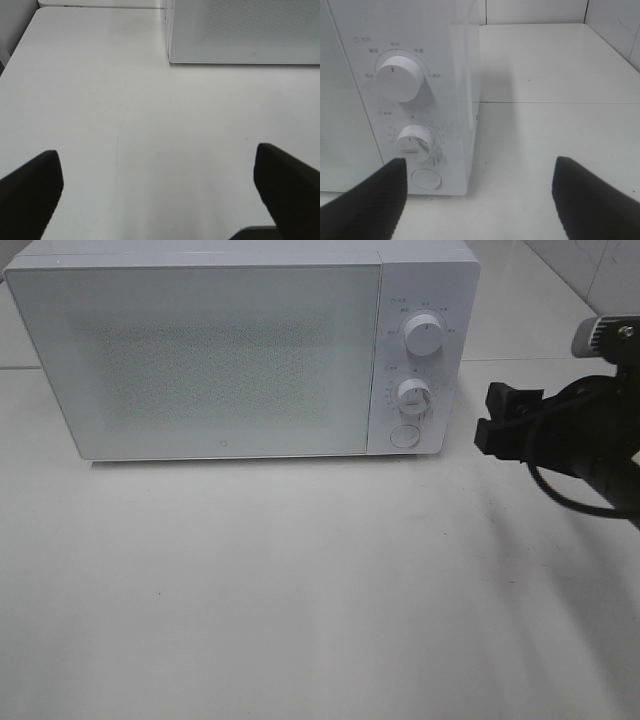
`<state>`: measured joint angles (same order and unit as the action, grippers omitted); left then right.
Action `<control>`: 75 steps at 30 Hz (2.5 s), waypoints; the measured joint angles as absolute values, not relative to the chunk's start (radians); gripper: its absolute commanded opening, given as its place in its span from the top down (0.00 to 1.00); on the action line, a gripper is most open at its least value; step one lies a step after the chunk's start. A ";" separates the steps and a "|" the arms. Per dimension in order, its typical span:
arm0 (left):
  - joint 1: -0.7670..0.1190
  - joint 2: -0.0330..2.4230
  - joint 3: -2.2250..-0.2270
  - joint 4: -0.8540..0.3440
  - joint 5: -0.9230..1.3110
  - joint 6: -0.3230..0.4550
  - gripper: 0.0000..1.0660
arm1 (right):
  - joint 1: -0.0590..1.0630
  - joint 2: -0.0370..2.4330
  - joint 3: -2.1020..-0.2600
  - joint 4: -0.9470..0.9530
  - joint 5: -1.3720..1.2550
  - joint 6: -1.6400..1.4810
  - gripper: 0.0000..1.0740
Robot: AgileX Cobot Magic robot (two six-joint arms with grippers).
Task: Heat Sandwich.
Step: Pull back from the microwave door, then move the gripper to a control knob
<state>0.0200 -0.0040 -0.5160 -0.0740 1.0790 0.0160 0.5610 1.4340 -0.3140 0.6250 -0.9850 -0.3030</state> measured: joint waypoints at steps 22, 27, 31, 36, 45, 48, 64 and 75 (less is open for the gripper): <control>0.020 -0.004 -0.516 -0.074 1.079 0.016 0.08 | 0.686 1.816 -0.540 0.695 -1.199 -0.300 0.29; 0.020 -0.004 -0.516 -0.074 1.079 0.016 0.08 | 0.686 1.875 -0.594 0.695 -1.204 -0.300 0.29; 0.020 -0.004 -0.516 -0.074 1.079 0.016 0.08 | 0.686 1.915 -0.637 0.695 -1.205 -0.299 0.29; 0.020 -0.004 -0.516 -0.074 1.079 0.016 0.08 | 0.673 1.962 -0.687 0.692 -1.204 -0.280 0.29; 0.020 -0.004 -0.516 -0.074 1.079 0.016 0.08 | 0.639 2.025 -0.750 0.677 -1.193 -0.265 0.29; 0.020 -0.004 -0.516 -0.074 1.079 0.016 0.08 | 0.639 2.047 -0.768 0.668 -1.177 -0.263 0.29; 0.020 -0.004 -0.516 -0.074 1.079 0.016 0.08 | 0.638 2.064 -0.788 0.678 -1.167 -0.259 0.66; 0.020 -0.004 -0.516 -0.074 1.079 0.016 0.08 | 0.636 2.064 -0.788 0.695 -1.173 -0.258 0.91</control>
<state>0.0200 -0.0040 -0.5160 -0.0740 1.0790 0.0160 0.6360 2.0640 -0.7880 0.6950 -1.1730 -0.2580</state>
